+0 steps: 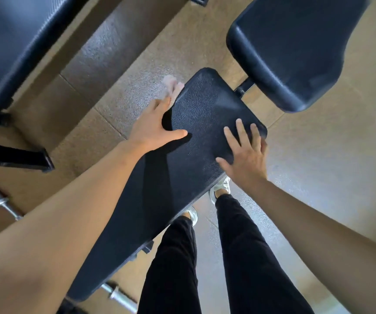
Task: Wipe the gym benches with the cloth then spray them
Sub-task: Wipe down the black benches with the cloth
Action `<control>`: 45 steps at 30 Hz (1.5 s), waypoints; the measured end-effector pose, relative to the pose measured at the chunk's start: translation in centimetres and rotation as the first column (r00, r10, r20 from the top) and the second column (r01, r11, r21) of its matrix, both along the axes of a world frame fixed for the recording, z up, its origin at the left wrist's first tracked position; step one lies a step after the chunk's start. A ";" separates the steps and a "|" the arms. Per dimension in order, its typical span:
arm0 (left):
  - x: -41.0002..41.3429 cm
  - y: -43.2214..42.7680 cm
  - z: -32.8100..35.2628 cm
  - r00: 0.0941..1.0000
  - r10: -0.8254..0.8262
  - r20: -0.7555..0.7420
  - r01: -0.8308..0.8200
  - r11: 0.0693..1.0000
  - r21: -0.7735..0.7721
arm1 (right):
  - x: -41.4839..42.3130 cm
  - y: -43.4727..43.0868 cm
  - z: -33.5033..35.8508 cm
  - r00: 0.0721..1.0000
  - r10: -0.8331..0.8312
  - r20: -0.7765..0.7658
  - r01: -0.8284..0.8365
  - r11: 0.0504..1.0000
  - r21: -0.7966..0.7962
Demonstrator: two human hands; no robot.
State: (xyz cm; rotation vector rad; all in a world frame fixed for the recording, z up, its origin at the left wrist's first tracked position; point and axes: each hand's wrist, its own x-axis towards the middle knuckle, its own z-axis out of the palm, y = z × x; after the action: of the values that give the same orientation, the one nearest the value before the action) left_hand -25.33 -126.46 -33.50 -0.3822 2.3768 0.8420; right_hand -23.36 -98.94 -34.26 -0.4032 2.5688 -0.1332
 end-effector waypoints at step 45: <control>1.6 10.8 0.5 0.905 -0.412 -0.103 0.352 0.864 -0.361 | -15.0 0.8 -1.5 0.928 0.213 0.306 -0.088 0.923 -0.374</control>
State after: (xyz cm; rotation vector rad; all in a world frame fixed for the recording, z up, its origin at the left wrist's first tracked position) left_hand -23.72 -115.66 -33.01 0.0499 2.6410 0.2943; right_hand -38.40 -98.18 -35.72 -0.6520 2.1561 -0.5666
